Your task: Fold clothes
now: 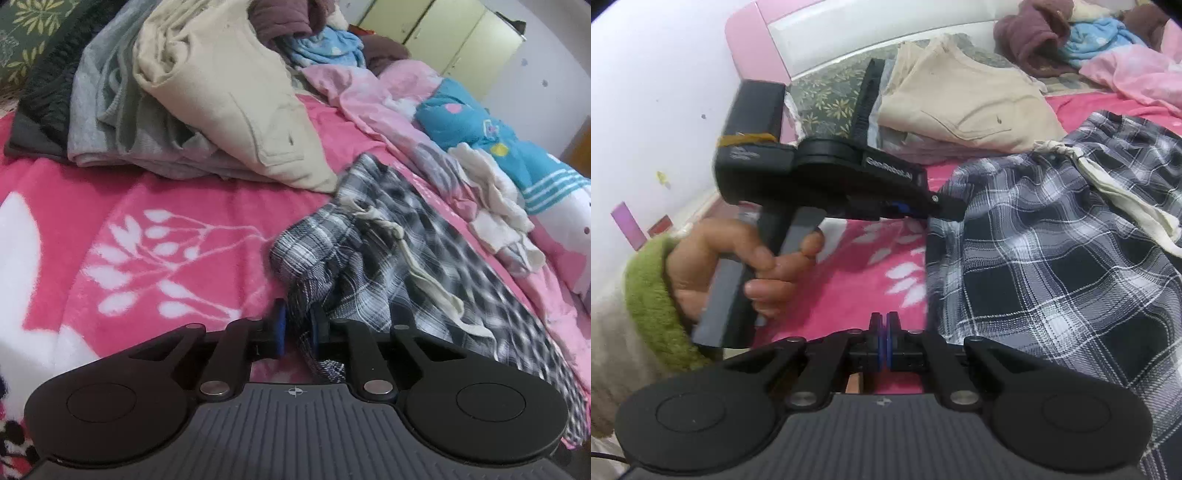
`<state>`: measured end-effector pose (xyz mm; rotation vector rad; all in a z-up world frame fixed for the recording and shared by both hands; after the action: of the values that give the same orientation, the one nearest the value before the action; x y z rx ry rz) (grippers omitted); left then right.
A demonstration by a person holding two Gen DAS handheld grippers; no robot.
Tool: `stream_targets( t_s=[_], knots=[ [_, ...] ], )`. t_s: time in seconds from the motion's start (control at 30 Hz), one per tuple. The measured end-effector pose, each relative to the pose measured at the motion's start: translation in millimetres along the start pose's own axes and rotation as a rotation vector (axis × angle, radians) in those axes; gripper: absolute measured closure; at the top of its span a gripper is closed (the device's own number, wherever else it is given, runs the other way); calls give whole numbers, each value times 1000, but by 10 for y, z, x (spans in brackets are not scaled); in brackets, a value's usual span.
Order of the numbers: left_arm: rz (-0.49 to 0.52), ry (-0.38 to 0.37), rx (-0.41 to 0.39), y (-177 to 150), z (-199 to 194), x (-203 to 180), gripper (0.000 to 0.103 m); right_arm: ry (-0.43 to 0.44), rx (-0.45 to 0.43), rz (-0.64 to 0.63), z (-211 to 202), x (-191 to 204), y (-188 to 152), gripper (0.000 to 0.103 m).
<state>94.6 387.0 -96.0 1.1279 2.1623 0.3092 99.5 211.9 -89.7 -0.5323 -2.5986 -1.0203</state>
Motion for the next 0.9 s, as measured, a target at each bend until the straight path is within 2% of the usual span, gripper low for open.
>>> stream_targets(
  t_s=[0.1, 0.17, 0.33, 0.5, 0.6, 0.63, 0.7, 0.77, 0.83, 0.9],
  knots=[
    [-10, -1, -11, 4, -42, 46, 88, 23, -80, 60, -500, -51, -17, 100],
    [-9, 6, -24, -2, -115, 59, 80, 6, -148, 103, -973, -93, -99, 100],
    [22, 80, -84, -72, -451, -47, 75, -143, -313, 188, -2354, -156, -557, 97],
    [66, 110, -128, -233, -909, -244, 71, -363, -488, 225, -3713, 68, -1284, 96],
    [93, 82, -79, -355, -965, -412, 68, -519, -551, 184, -4250, 397, -1625, 84],
    [100, 66, -48, -398, -938, -474, 68, -559, -541, 162, -4320, 478, -1713, 78],
    [114, 35, 14, -483, -885, -598, 68, -624, -470, 101, -4225, 581, -1820, 77],
    [131, 7, 78, -574, -821, -719, 68, -687, -347, 19, -3848, 624, -1848, 77],
    [161, 20, 129, -664, -688, -793, 68, -748, -222, -63, -3480, 665, -1878, 77],
    [179, 50, 154, -704, -579, -825, 68, -747, -127, -157, -2880, 705, -1818, 77]
  ],
)
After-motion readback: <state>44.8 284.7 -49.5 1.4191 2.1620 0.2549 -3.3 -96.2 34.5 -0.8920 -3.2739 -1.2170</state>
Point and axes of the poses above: each gripper's, at about its wrist camera, not at the fingertips, and z roughly the way its jaws point, x to its left, y to its top, the point moved 7 cm from there along z, roughly the way its jaws point, and after that the axes turned 13 degrees about x, right-handed, at the moved point
